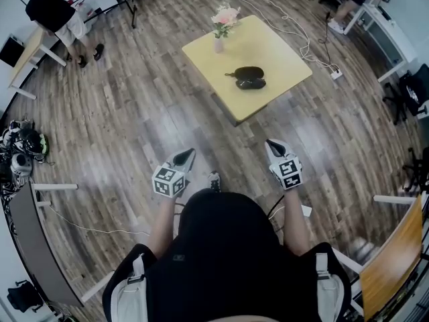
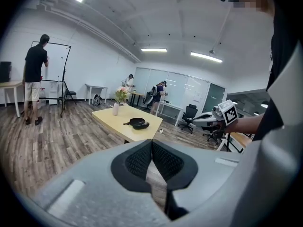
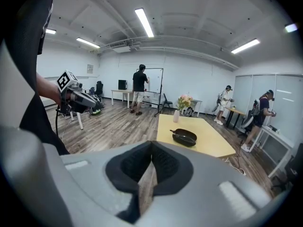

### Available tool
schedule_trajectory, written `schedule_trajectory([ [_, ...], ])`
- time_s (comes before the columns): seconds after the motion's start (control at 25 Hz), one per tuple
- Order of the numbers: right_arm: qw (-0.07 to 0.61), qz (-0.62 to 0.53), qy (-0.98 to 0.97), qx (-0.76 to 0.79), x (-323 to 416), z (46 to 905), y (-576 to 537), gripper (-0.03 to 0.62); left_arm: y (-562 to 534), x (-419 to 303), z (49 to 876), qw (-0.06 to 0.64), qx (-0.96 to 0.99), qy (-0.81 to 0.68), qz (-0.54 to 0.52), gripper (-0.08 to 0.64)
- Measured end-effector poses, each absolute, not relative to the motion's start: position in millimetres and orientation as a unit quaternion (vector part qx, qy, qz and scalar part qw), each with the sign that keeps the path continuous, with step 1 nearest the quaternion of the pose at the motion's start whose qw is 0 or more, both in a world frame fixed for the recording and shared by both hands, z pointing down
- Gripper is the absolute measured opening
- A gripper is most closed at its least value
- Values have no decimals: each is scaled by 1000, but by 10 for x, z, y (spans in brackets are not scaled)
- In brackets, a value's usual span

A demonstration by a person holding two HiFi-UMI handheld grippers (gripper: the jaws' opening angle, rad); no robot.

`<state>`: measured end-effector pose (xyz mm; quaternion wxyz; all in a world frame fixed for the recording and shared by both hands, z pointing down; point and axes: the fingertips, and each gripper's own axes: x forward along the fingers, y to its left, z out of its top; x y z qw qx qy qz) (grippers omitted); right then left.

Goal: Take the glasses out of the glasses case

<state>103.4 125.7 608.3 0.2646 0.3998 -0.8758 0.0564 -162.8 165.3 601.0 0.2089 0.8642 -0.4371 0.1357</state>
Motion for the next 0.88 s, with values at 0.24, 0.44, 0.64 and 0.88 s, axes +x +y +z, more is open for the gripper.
schedule_trajectory([
  [0.24, 272, 54, -868, 412, 931, 6054, 872, 5, 1188, -1709, 6066, 213, 872, -420, 134, 11],
  [0.44, 280, 58, -858, 427, 917, 6104, 628, 3, 812, -1715, 6115, 213, 881, -398, 141, 11],
  [0.64, 285, 75, -848, 441, 963, 6181, 503, 3, 536, -1656, 6143, 211, 890, -377, 146, 11],
  [0.88, 283, 83, -844, 448, 940, 6278, 359, 5, 385, -1655, 6119, 202, 896, -366, 153, 11],
])
